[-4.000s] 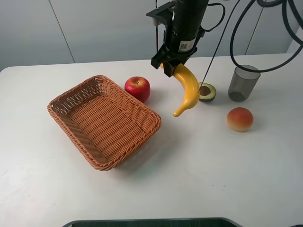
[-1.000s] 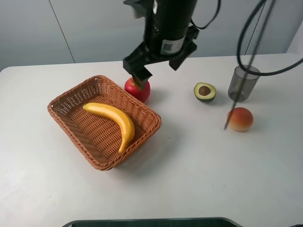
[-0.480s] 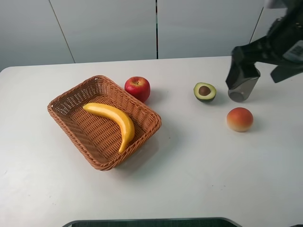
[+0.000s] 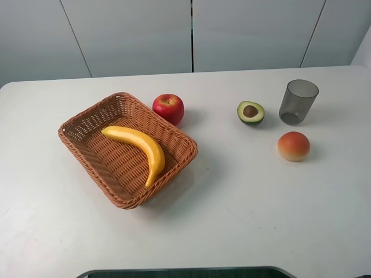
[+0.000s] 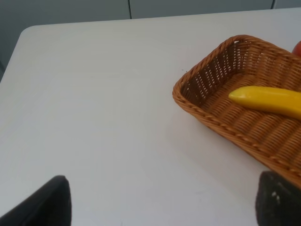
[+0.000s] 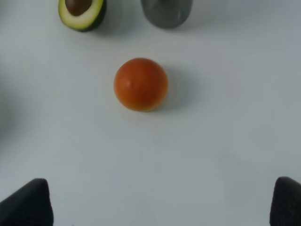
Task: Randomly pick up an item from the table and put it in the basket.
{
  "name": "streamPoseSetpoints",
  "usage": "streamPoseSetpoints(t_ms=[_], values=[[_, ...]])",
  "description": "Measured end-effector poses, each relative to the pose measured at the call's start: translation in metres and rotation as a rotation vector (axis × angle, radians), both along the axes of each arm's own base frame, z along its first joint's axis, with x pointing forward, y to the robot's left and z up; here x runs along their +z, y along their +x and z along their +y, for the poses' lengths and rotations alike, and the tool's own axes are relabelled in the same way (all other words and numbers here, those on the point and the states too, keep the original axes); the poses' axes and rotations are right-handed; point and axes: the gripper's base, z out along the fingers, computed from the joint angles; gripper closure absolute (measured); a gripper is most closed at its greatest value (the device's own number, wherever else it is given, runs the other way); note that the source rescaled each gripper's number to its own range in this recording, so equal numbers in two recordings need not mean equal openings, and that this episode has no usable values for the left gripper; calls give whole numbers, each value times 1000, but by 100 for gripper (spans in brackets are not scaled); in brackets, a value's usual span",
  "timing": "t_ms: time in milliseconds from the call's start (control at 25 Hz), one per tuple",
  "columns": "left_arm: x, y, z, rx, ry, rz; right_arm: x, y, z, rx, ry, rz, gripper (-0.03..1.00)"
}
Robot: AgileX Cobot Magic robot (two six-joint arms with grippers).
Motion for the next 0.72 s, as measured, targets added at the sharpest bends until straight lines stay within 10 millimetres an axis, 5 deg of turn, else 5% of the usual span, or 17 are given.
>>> streamPoseSetpoints(t_ms=[280, 720], values=[[0, 0, 0, 0, 0, 0, 19, -67, -9, -3, 23, -259, -3], [0, 0, 0, 0, 0, 0, -19, -130, -19, 0, 10, -451, -3]])
